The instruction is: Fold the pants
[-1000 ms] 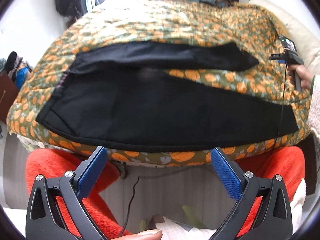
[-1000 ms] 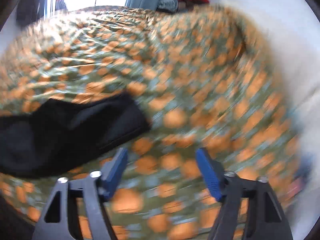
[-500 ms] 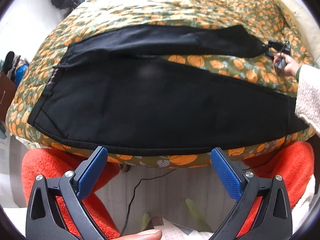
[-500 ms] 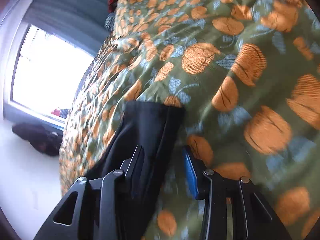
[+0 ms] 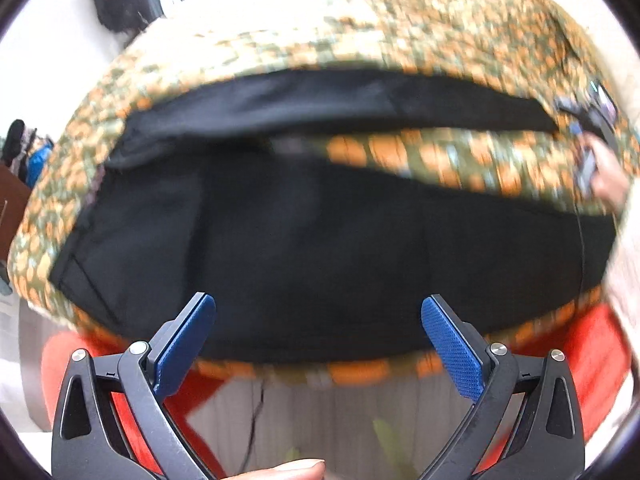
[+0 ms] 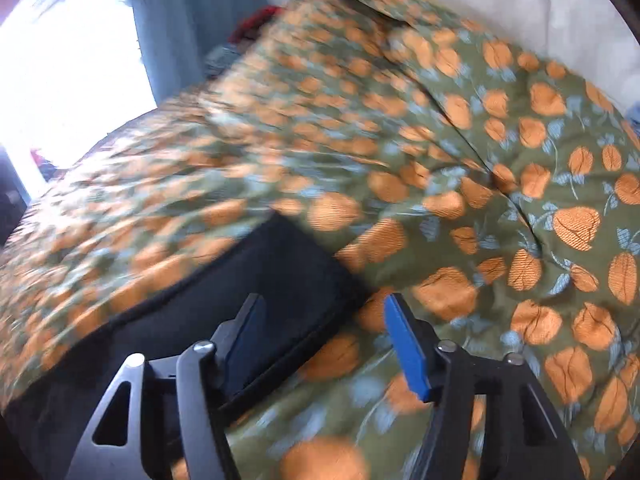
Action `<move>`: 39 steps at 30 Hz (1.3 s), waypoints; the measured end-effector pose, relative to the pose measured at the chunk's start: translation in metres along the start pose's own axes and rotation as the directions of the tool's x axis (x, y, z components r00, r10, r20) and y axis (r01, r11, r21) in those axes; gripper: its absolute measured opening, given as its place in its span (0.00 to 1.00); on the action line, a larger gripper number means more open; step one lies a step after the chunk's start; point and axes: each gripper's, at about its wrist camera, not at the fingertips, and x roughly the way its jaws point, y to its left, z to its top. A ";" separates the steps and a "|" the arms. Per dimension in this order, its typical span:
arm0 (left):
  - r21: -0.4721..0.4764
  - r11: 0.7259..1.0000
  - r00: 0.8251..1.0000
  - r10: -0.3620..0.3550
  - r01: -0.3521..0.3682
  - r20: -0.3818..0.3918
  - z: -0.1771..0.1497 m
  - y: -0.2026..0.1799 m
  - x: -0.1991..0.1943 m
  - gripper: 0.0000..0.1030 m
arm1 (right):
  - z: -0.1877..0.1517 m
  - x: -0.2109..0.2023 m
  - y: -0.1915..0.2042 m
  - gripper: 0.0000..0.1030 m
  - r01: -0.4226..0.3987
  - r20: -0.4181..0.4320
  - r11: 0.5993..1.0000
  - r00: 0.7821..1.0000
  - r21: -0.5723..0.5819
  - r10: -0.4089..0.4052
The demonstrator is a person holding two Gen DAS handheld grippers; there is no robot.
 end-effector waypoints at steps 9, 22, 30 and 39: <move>-0.076 0.996 0.995 0.056 -0.050 0.085 0.032 0.024 0.087 1.00 | -0.176 -0.148 0.086 0.75 -0.672 -0.381 0.730 0.712 -0.123 0.590; -0.118 0.979 0.985 0.165 -0.168 -0.042 -0.021 0.060 0.102 1.00 | -0.167 -0.148 -0.204 0.76 -0.039 -0.050 0.910 0.997 0.413 0.066; -0.208 0.961 0.980 0.197 -0.184 0.041 -0.011 0.102 0.074 1.00 | -0.168 -0.210 -0.075 0.83 -0.132 0.171 0.986 0.974 -0.104 0.148; -0.267 0.911 0.949 0.312 -0.313 -0.047 -0.048 0.159 0.093 1.00 | -0.231 -0.187 0.013 0.86 -0.270 -0.034 0.874 0.959 -0.404 0.281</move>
